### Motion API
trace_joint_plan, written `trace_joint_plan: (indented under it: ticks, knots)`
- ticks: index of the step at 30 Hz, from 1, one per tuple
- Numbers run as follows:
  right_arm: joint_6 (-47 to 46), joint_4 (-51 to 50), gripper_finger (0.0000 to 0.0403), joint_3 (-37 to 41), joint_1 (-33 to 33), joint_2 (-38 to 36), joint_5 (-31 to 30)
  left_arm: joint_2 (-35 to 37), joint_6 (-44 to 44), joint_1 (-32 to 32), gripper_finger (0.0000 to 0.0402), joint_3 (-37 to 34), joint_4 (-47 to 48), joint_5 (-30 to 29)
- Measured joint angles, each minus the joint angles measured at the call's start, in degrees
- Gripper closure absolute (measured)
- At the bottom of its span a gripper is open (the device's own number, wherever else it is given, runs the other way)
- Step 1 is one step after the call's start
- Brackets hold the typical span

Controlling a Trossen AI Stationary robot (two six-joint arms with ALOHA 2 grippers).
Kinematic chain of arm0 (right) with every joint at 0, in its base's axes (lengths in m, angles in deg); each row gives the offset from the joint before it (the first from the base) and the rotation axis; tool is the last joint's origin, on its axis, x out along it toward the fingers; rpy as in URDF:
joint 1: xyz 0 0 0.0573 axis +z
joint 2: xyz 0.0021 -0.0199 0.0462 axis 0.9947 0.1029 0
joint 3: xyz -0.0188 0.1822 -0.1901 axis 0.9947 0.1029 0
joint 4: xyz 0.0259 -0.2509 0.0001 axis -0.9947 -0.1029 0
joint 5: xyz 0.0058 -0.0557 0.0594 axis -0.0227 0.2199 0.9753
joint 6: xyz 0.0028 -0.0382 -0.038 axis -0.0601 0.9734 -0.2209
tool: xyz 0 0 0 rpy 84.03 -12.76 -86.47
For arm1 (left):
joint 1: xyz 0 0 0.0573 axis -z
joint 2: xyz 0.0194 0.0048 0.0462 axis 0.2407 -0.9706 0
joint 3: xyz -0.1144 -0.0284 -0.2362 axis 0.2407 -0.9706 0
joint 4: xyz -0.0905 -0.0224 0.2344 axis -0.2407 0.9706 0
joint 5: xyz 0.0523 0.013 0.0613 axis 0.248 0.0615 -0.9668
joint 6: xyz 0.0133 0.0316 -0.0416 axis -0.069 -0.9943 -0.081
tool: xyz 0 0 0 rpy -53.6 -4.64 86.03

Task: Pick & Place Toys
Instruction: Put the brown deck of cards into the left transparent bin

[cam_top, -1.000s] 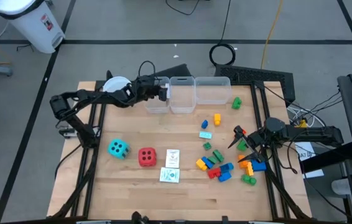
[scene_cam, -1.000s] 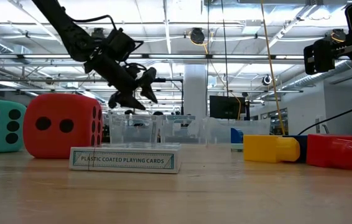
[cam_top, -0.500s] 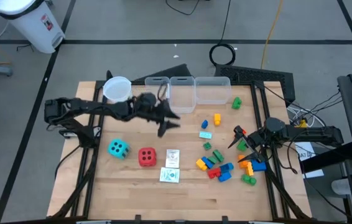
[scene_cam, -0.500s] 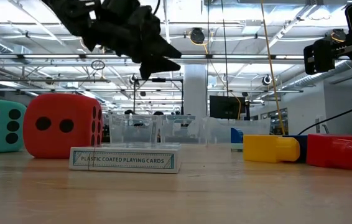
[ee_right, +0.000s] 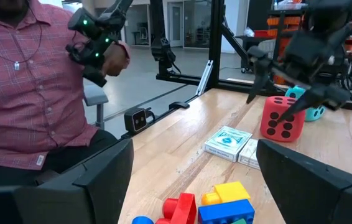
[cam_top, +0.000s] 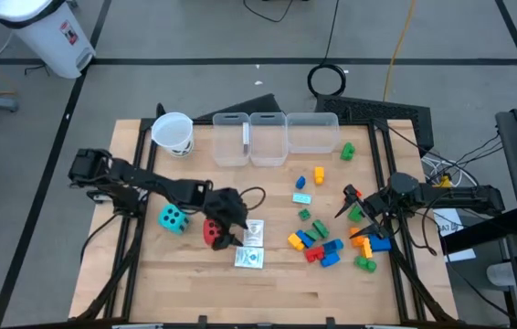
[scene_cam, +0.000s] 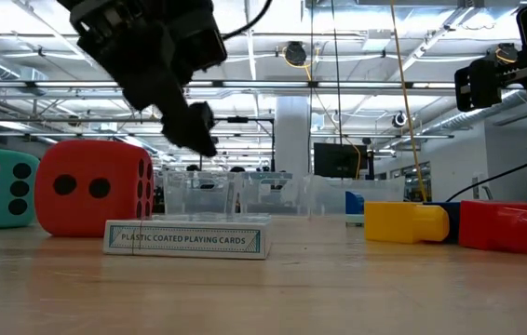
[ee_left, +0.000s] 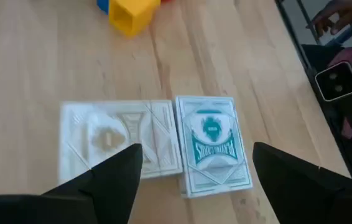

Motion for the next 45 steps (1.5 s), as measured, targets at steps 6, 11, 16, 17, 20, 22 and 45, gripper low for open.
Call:
trace_joint_plan:
  ticks: [6,11,16,17,20,22,45]
  knots:
    - [0.0,0.0,0.0088,0.0,0.0,0.0,0.0,-6.7,1.3,0.8,0.0115,0.0,-3.6,0.0]
    - [0.0,0.0,0.0088,0.0,0.0,0.0,0.0,-9.7,4.0,-0.7,0.0132,0.3,-6.9,-0.7]
    - [0.0,0.0,0.0089,0.0,0.0,0.0,0.0,-7.9,5.2,-4.5,0.0139,0.0,-1.3,-14.5]
    - [0.0,0.0,0.0089,0.0,0.0,0.0,0.0,-7.2,5.8,-5.4,0.0139,0.1,1.3,-18.0]
    - [0.0,0.0,0.0088,0.0,0.0,0.0,0.0,-4.7,7.9,-7.6,0.0139,1.5,6.2,-24.9]
    - [0.0,0.0,0.0088,0.0,0.0,0.0,0.0,-3.3,8.2,-8.6,0.014,2.1,8.4,-25.3]
    - [0.0,0.0,0.0089,0.0,0.0,0.0,0.0,-13.5,8.6,2.6,0.014,3.0,-5.9,-9.9]
